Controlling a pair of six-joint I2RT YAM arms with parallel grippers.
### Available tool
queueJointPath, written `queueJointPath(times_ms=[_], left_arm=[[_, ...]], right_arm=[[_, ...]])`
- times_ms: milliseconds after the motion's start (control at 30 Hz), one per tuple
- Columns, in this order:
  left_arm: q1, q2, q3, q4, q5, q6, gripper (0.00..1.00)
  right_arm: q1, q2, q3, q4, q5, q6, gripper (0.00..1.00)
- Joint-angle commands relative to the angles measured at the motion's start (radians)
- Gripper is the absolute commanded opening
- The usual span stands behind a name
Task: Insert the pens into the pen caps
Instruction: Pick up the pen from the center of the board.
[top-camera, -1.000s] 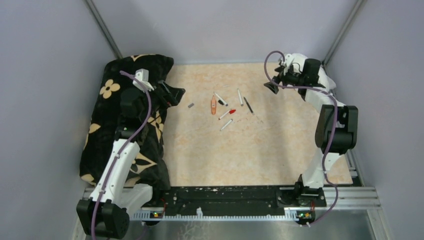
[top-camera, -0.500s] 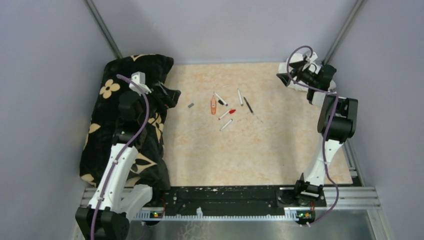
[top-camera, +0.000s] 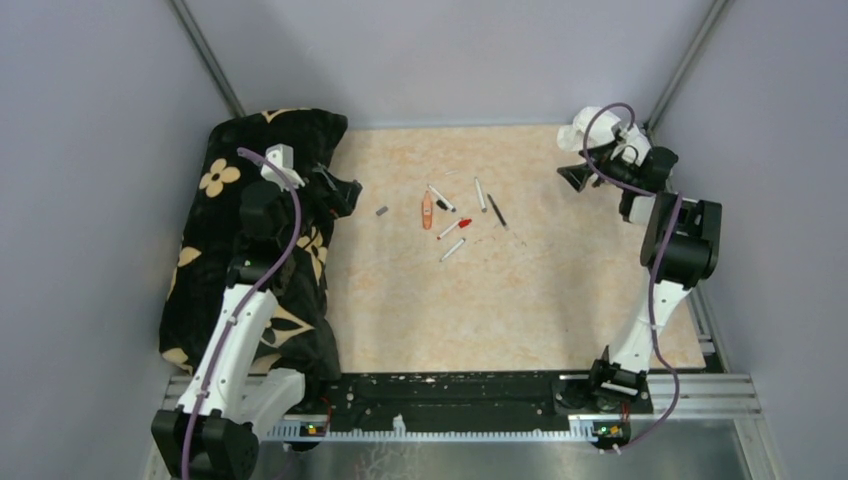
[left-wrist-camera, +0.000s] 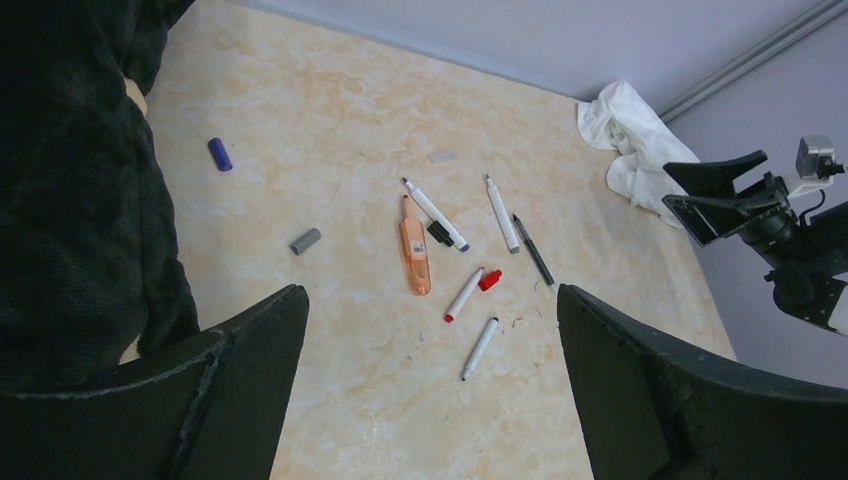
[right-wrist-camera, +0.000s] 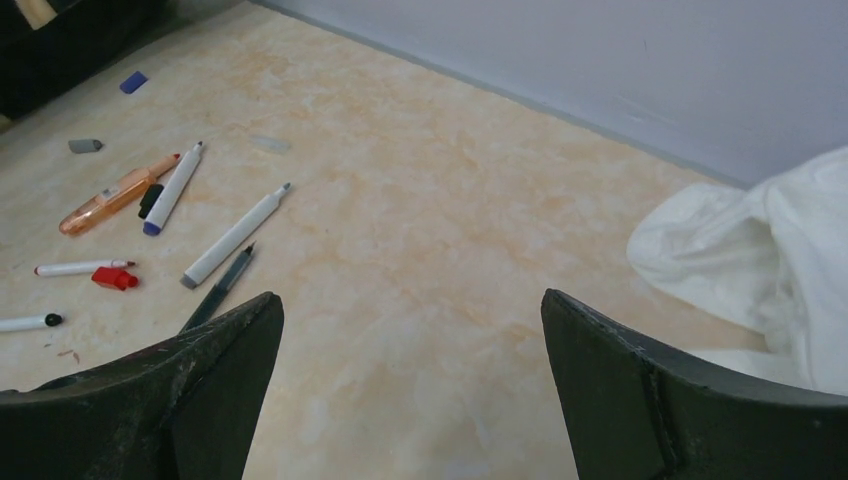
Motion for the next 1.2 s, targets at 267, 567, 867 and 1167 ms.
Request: queueJointPath(times_ms=[267, 567, 867, 1167], left_arm=[[0.004, 0.011, 0.006, 0.034, 0.019, 0.053, 0.99], [0.004, 0.021, 0.011, 0.056, 0.043, 0.037, 0.99], [0.003, 0.080, 0.072, 0.019, 0.059, -0.022, 0.99], [-0.128, 0.227, 0.147, -0.141, -0.071, 0.004, 0.82]], right_arm=[[-0.050, -0.181, -0.152, 0.063, 0.064, 0.028, 0.99], [-0.048, -0.230, -0.086, 0.090, 0.055, 0.086, 0.99], [0.024, -0.336, 0.273, -0.905, 0.228, -0.263, 0.99], [0.091, -0.437, 0.392, -1.418, 0.396, -0.419, 0.99]])
